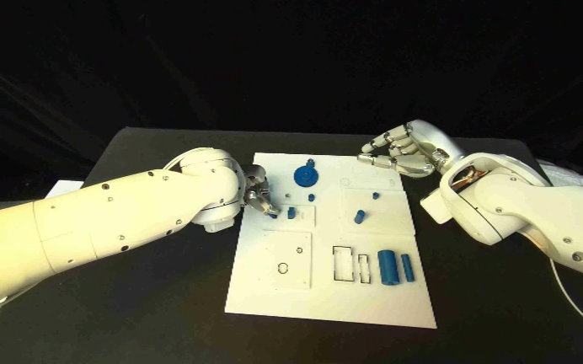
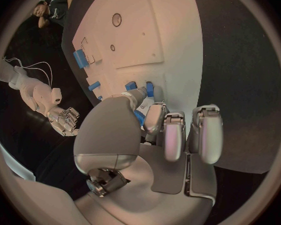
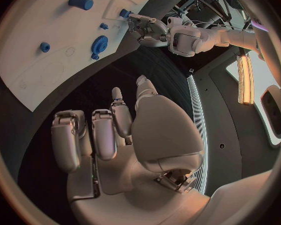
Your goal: Assemble the parts on the task board
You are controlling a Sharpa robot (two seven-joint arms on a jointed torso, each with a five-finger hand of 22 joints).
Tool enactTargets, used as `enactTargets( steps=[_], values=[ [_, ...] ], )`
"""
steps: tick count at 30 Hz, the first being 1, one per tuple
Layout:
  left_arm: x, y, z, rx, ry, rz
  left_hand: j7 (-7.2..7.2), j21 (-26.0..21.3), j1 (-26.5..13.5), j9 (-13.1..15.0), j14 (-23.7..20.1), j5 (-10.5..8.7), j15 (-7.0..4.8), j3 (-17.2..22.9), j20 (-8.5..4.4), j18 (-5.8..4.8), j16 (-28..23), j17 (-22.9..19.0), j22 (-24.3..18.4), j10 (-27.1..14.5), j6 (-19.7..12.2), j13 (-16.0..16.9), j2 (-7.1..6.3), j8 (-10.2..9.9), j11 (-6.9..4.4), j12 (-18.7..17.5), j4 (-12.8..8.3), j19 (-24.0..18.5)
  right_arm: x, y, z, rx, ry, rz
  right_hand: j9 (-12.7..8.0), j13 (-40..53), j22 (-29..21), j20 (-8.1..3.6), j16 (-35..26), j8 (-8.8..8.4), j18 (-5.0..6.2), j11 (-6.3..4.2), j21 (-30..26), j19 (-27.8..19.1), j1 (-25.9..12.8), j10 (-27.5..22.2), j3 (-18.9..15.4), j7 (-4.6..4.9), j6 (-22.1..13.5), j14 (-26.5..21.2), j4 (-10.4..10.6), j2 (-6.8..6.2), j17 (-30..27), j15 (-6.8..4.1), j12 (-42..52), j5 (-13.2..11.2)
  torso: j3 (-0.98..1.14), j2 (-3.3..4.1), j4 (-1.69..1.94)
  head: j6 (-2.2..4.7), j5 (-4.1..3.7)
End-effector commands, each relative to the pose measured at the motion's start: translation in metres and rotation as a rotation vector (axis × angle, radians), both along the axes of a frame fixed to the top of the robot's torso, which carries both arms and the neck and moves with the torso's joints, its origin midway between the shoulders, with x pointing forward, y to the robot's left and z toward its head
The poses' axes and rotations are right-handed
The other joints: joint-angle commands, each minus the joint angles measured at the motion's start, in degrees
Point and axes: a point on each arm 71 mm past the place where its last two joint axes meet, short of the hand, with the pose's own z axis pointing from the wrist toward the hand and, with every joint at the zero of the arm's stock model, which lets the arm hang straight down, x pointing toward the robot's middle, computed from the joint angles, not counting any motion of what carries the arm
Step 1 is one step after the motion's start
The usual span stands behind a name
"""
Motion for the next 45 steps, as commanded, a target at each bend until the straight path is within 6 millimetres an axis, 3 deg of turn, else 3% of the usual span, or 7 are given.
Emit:
enactTargets(
  steps=[1, 25, 39, 45],
  values=[
    [-0.003, -0.001, -0.003, 0.022, 0.025, -0.029, -0.78, -0.02, 0.66, 0.05, 5.92, 0.26, 0.09, 5.46, -0.43, -0.18, 0.18, 15.08, 13.42, 0.10, 0.34, -0.05, 0.03, 0.21, -0.03, -0.25, -5.20, 4.66, -0.001, 0.002, 0.000, -0.003, 0.001, 0.018, 0.05, -0.73, 8.70, -0.21, -0.40, -0.22, 0.96, -0.44, -0.38, 0.55, -0.02, 0.19, -0.31, 0.00, -0.45, 3.52, -0.04, 0.34, 2.92, -0.10, -0.39, 0.27, 0.01, 0.02, 0.02, -0.06, -0.04],
    [-0.004, -0.005, -0.004, 0.025, 0.032, -0.044, -0.82, 0.03, 0.69, 0.06, 5.92, 0.36, 0.07, 6.21, -0.44, -0.20, 0.18, 15.08, 13.46, 0.47, 0.49, 0.62, -0.22, 0.36, -0.09, 0.32, -5.65, 4.69, -0.001, 0.002, -0.001, -0.003, 0.001, 0.018, 0.14, -0.70, 8.66, -0.21, -0.45, -0.23, 0.97, -0.44, -0.41, 0.52, -0.05, 0.21, -0.41, 0.00, -0.46, 3.51, -0.01, 0.43, 2.86, -0.10, -0.35, 0.32, 0.03, -0.01, 0.04, -0.19, 0.00],
    [-0.005, -0.010, -0.008, 0.061, 0.093, -0.070, -1.09, -0.26, -3.48, 0.55, 5.92, -0.97, 0.01, 5.83, -0.41, -0.13, 0.18, 15.08, 13.31, 0.48, 1.39, 0.50, 0.99, 1.50, -0.18, 0.29, -3.17, 4.57, -0.001, 0.004, 0.000, -0.001, 0.001, 0.024, 0.17, -0.75, 8.62, -0.21, -0.47, -0.24, 0.98, -0.44, -0.44, 0.49, -0.05, 0.17, -0.44, 0.00, -0.47, 3.51, -0.02, 0.44, 2.85, -0.10, -0.43, 0.33, -0.01, 0.00, -0.03, -0.18, 0.08],
    [-0.003, -0.013, -0.009, 0.069, 0.097, -0.070, -1.12, -0.27, -3.70, 0.58, 5.92, -1.00, -0.03, 5.65, -0.42, -0.13, 0.18, 15.08, 13.32, 0.50, 1.43, 0.57, 1.06, 1.56, -0.20, 0.35, -3.03, 4.57, -0.001, 0.004, 0.000, 0.001, 0.001, 0.025, 0.18, -0.75, 8.57, -0.21, -0.51, -0.24, 0.99, -0.44, -0.48, 0.45, -0.02, 0.18, -0.44, 0.00, -0.48, 3.50, -0.03, 0.45, 2.79, -0.10, -0.42, 0.35, -0.02, 0.05, -0.04, -0.21, -0.04]
  ],
)
